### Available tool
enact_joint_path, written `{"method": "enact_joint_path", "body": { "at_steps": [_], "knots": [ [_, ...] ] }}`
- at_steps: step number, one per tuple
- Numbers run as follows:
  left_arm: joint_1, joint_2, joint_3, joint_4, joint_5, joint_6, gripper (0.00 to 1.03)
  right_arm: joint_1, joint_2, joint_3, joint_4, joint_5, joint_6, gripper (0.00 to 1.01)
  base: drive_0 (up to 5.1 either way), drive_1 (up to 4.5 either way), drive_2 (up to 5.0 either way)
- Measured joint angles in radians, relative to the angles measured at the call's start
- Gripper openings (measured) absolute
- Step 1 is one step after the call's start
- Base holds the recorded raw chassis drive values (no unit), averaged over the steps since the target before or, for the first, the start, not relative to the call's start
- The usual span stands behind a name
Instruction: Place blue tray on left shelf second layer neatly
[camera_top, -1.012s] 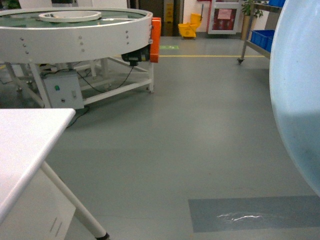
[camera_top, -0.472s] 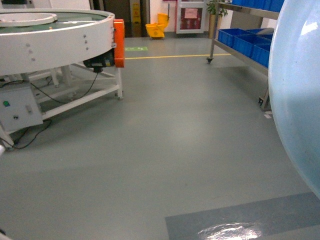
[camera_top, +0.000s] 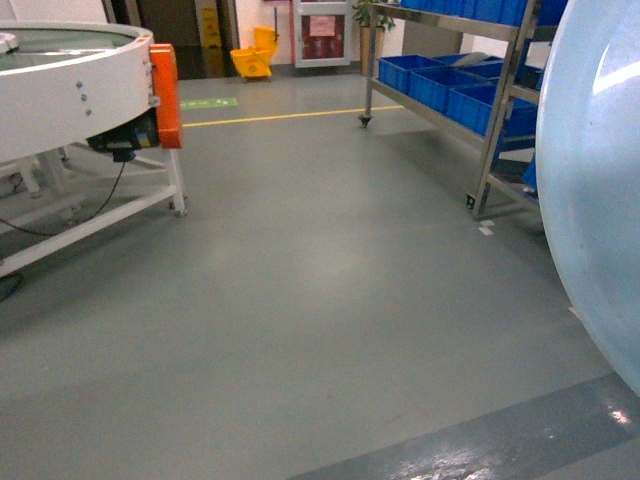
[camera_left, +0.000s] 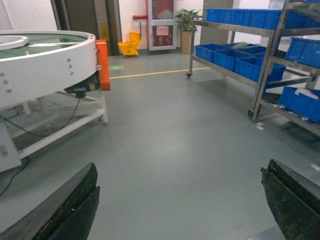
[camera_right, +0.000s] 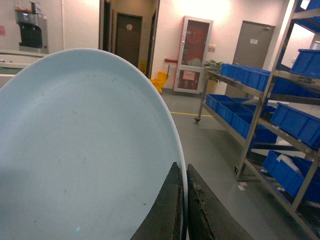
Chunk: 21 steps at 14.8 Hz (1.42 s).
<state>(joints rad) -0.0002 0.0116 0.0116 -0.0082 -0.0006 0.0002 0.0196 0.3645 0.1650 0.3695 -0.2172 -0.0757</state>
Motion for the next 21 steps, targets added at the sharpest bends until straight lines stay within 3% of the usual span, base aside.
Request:
{"method": "enact_joint_path", "body": {
  "at_steps": [10, 21],
  "knots": [
    [0.000, 0.000, 0.000, 0.005, 0.001, 0.000, 0.98, 0.000, -0.001, -0.001, 0.001, 0.000, 0.000, 0.02, -1.6, 2.48, -5.7],
    [-0.001, 0.000, 0.000, 0.003, 0.000, 0.000, 0.98, 0.000, 0.000, -0.002, 0.000, 0.000, 0.000, 0.02, 0.1, 4.18, -4.0]
  ]
}}
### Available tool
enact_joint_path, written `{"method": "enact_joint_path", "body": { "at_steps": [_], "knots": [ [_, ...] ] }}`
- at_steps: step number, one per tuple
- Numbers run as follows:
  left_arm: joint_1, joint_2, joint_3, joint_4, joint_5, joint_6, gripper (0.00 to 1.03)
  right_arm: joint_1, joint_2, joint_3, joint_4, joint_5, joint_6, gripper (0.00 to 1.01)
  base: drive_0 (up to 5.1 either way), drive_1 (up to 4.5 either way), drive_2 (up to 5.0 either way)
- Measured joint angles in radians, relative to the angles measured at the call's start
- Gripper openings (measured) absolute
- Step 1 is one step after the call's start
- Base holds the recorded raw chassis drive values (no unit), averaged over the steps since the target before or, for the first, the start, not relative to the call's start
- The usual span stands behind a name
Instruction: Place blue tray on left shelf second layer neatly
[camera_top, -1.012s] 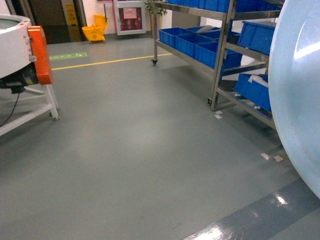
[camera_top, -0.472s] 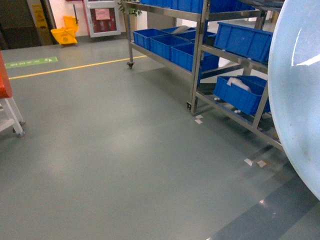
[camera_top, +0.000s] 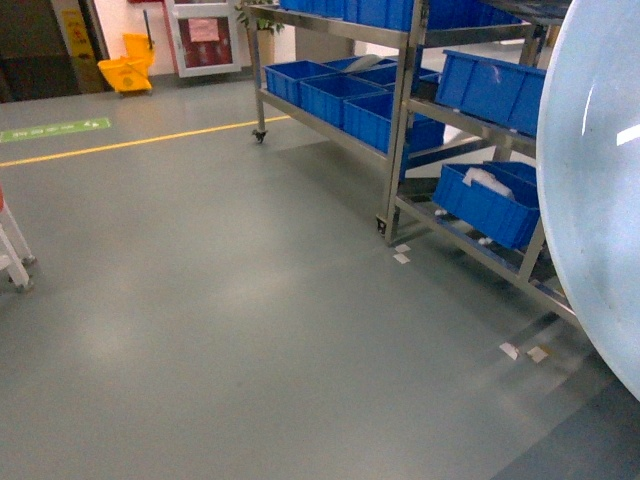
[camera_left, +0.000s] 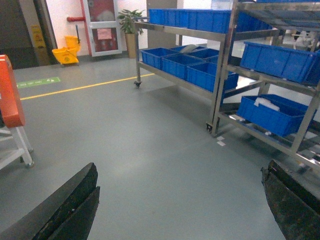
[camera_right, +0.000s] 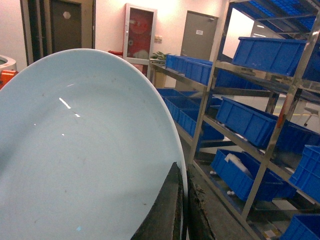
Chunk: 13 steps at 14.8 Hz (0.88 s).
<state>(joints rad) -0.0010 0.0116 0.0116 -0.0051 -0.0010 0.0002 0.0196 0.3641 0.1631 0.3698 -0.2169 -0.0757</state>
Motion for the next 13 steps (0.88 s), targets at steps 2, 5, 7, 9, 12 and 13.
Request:
{"method": "enact_joint_path", "body": {
  "at_steps": [2, 5, 7, 9, 12, 13],
  "knots": [
    [0.000, 0.000, 0.000, 0.000, -0.001, 0.000, 0.98, 0.000, 0.000, 0.000, 0.001, 0.000, 0.000, 0.02, -0.3, 3.74, -4.4],
    [0.001, 0.000, 0.000, -0.002, -0.001, 0.000, 0.98, 0.000, 0.000, 0.000, 0.002, 0.000, 0.000, 0.02, -1.7, 2.46, -5.8],
    [0.001, 0.000, 0.000, 0.002, -0.001, 0.000, 0.98, 0.000, 0.000, 0.000, 0.002, 0.000, 0.000, 0.02, -1.6, 2.54, -5.7],
    [0.001, 0.000, 0.000, 0.002, 0.000, 0.000, 0.98, 0.000, -0.001, 0.000, 0.002, 0.000, 0.000, 0.02, -1.5, 2.60, -5.6],
    [0.001, 0.000, 0.000, 0.001, 0.000, 0.000, 0.98, 0.000, 0.000, 0.000, -0.001, 0.000, 0.000, 0.02, -1.6, 2.53, -5.8],
    [0.001, 0.000, 0.000, 0.001, 0.000, 0.000, 0.98, 0.000, -0.001, 0.000, 0.004, 0.000, 0.000, 0.02, -1.6, 2.58, -5.7]
  ]
}}
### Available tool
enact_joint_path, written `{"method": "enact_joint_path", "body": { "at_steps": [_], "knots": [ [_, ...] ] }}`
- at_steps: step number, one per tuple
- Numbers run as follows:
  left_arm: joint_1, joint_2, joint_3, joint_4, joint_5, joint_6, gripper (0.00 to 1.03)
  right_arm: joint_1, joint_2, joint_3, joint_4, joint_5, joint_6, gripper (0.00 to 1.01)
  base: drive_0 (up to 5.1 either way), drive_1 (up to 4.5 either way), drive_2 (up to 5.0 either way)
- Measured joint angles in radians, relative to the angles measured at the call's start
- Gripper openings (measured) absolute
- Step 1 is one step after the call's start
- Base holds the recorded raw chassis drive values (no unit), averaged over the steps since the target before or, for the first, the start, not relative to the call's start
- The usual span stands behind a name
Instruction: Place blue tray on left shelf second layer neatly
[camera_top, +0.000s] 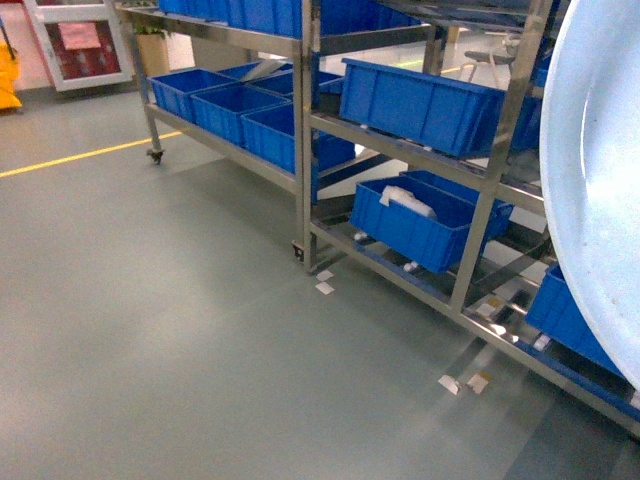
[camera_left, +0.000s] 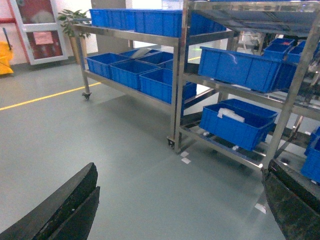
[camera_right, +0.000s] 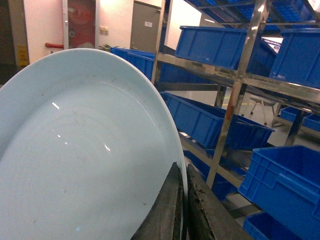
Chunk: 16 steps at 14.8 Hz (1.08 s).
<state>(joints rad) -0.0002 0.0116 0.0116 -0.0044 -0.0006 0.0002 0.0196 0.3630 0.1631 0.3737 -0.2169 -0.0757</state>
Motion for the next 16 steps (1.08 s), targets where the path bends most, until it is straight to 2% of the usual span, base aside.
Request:
{"method": "enact_joint_path", "body": {
  "at_steps": [10, 16],
  "knots": [
    [0.000, 0.000, 0.000, 0.002, 0.000, 0.000, 0.98, 0.000, -0.004, 0.000, -0.002, 0.000, 0.000, 0.02, -1.6, 2.60, -5.8],
    [0.000, 0.000, 0.000, 0.000, 0.000, 0.000, 0.98, 0.000, 0.001, -0.002, -0.004, 0.000, 0.000, 0.02, -1.5, -1.54, -1.5]
  ]
}}
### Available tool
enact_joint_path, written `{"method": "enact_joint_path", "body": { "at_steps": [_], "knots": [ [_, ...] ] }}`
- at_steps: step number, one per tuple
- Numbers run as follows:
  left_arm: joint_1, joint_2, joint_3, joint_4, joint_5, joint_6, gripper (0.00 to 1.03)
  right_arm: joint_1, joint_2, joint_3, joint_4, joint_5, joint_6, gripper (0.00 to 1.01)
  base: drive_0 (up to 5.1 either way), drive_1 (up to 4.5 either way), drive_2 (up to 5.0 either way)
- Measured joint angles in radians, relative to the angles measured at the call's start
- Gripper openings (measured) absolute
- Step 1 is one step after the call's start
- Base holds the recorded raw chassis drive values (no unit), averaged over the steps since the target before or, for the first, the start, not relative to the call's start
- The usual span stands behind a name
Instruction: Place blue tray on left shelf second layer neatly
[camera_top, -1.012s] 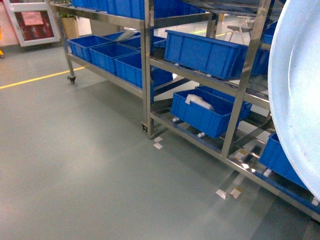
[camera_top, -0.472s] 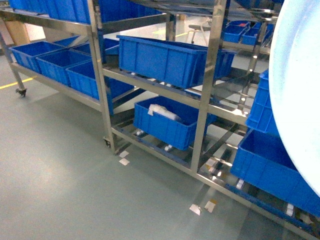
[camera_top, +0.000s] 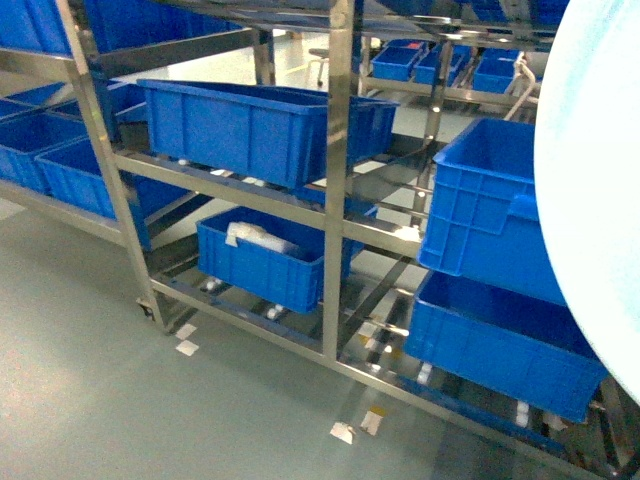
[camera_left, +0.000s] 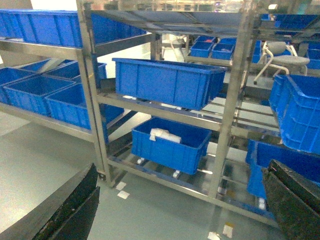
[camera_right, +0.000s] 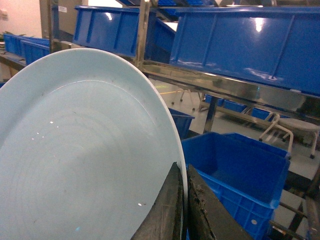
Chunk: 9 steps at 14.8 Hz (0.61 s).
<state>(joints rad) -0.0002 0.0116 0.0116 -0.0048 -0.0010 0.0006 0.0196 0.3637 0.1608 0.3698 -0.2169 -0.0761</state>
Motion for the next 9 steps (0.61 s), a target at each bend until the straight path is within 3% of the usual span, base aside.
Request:
{"method": "enact_joint_path", "body": {
  "at_steps": [3, 9],
  "knots": [
    [0.000, 0.000, 0.000, 0.000, 0.000, 0.000, 0.98, 0.000, 0.000, 0.000, 0.001, 0.000, 0.000, 0.02, -1.5, -1.54, -1.5],
    [0.000, 0.000, 0.000, 0.005, 0.001, 0.000, 0.98, 0.000, -0.002, 0.000, 0.001, 0.000, 0.000, 0.02, -2.1, 2.26, -5.3]
  ]
}}
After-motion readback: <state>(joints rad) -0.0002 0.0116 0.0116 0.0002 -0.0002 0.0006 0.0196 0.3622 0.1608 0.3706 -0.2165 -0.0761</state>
